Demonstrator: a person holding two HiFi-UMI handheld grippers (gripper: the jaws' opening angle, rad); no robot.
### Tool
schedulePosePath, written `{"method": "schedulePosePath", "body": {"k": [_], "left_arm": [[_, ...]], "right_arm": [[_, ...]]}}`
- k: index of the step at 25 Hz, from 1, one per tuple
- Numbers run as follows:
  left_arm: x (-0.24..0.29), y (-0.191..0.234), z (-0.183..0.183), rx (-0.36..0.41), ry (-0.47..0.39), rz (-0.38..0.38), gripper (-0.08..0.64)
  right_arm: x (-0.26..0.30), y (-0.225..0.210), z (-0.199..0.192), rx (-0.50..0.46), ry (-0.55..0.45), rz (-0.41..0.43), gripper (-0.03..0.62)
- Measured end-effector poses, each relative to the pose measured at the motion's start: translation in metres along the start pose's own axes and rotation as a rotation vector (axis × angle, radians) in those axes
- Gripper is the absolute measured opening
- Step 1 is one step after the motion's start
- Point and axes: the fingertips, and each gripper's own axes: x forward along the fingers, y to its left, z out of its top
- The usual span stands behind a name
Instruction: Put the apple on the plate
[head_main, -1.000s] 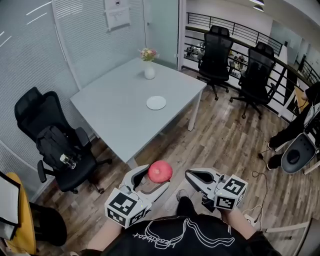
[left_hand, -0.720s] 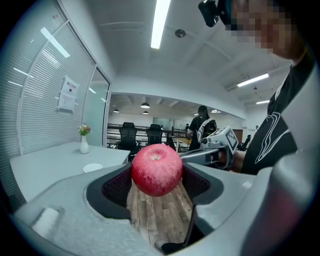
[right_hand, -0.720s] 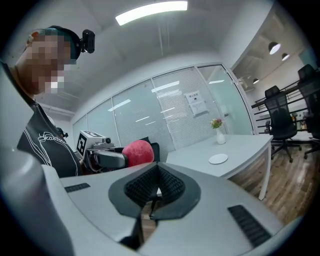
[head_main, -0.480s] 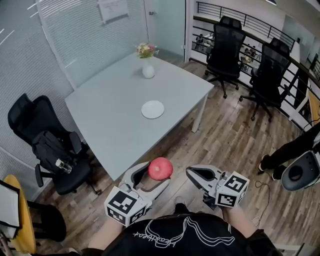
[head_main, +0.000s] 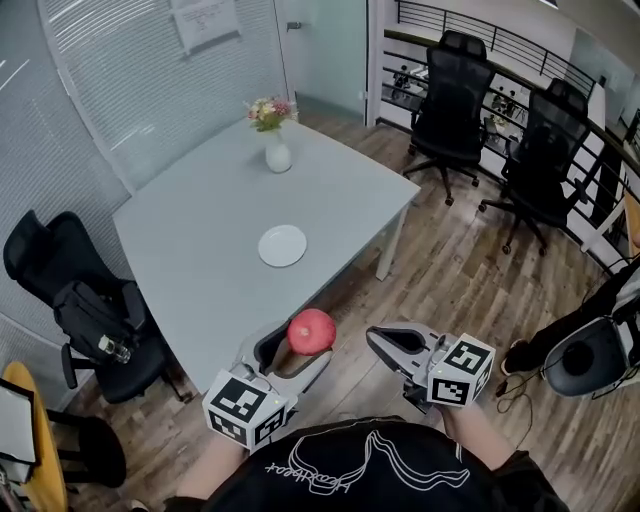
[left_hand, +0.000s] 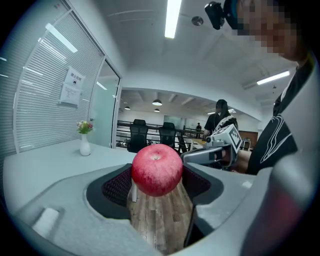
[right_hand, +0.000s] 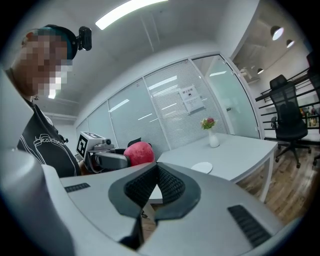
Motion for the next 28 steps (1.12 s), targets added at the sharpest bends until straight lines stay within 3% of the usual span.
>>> {"method": "schedulePosePath", "body": {"k": [12,28], "left_arm": [[0.03,0.043,0.0,-0.037,0.02,0.018,0.322],[0.101,0.2,0.003,-0.072,0.072,0.038,0.322]], "right_arm": [[0.04,-0.04,0.002,0.029,0.03,0.04,0.009],[0.155,-0.142,0.018,0.136,0.081,0.01,0.009]]}}
